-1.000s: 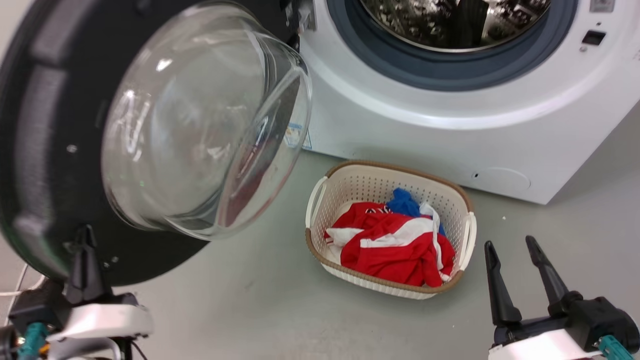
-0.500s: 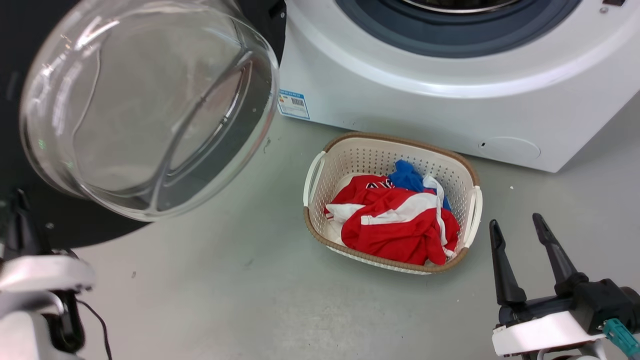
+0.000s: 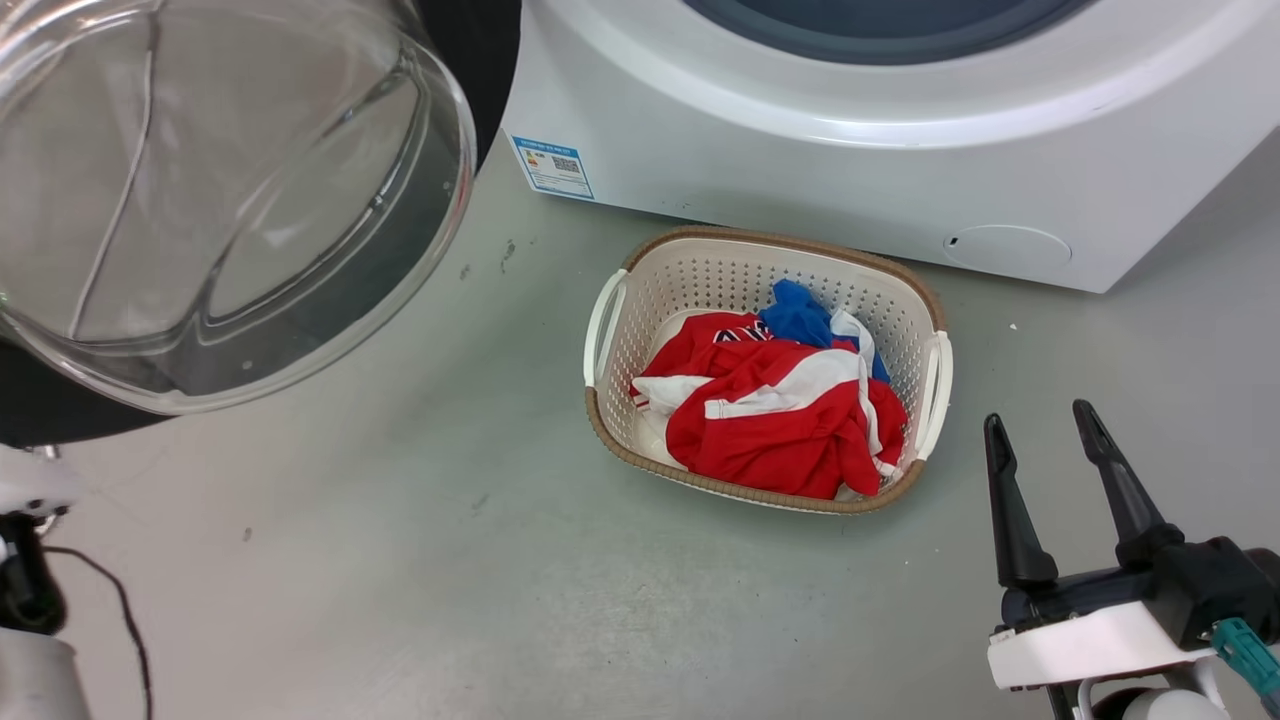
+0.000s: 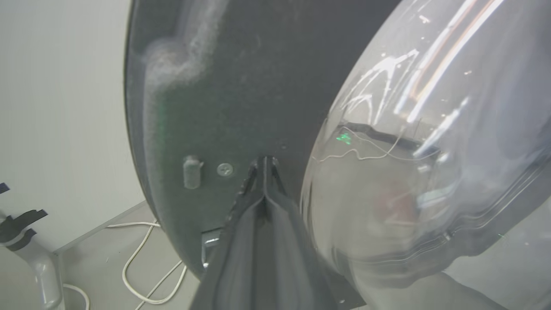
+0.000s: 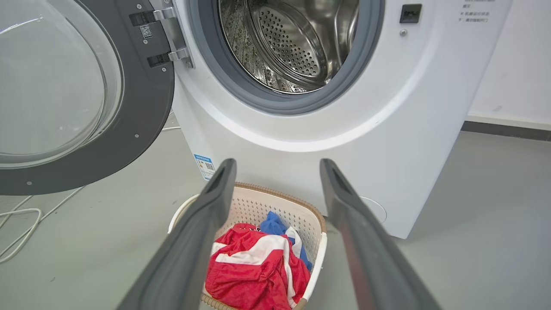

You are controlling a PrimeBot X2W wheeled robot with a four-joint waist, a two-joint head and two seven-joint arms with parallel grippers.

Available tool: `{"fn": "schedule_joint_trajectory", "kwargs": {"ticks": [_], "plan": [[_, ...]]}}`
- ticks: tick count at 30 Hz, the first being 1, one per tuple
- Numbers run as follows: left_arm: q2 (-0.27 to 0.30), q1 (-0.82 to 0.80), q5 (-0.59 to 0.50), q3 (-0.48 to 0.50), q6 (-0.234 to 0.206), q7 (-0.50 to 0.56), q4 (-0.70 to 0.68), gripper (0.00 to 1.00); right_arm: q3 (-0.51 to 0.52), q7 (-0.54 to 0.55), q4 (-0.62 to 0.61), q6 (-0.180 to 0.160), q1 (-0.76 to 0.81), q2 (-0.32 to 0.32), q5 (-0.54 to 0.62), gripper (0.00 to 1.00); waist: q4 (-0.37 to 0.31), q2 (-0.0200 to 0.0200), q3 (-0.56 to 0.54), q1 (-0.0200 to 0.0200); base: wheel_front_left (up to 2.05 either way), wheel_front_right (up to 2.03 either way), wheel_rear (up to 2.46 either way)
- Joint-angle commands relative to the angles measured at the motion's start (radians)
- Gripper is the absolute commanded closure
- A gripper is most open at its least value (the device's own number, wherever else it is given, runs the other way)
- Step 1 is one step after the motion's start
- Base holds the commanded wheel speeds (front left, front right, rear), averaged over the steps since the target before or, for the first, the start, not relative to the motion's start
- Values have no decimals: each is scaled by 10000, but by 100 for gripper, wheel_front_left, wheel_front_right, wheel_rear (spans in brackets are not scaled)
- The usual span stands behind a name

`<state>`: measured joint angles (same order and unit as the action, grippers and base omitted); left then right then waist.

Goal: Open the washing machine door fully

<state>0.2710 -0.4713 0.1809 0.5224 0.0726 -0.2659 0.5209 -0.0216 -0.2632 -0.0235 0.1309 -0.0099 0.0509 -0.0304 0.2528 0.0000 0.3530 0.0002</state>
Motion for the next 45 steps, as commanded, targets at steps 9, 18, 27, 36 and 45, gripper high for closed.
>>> {"fn": "schedule_joint_trajectory", "kwargs": {"ticks": [9, 18, 27, 36, 45], "plan": [[482, -460, -207, 491, 355, 25, 771, 100, -11, -21, -4, -2, -136, -16, -33, 0, -108, 0, 22, -2, 0, 0, 0], [596, 70, -539, 620, 505, 25, 956, 100, -170, -21, 187, -2, -37, -16, -330, 0, -309, 0, -710, -2, 0, 0, 0], [318, 1252, -679, 507, 566, 25, 109, 0, -272, -21, 395, -4, 403, -17, -811, 0, -457, 0, -1846, -2, 0, 0, 0], [-492, 2878, -941, -308, 568, 26, -2130, 0, -266, -21, 439, -2, 869, -17, -1084, 0, -591, 0, -2808, -2, 0, 0, 0], [-1638, 4723, -1487, -1990, 569, 25, -4829, 0, -144, -21, 302, -2, 1394, -19, -1295, 0, -885, 0, -3612, -2, 0, 0, 0]]}}
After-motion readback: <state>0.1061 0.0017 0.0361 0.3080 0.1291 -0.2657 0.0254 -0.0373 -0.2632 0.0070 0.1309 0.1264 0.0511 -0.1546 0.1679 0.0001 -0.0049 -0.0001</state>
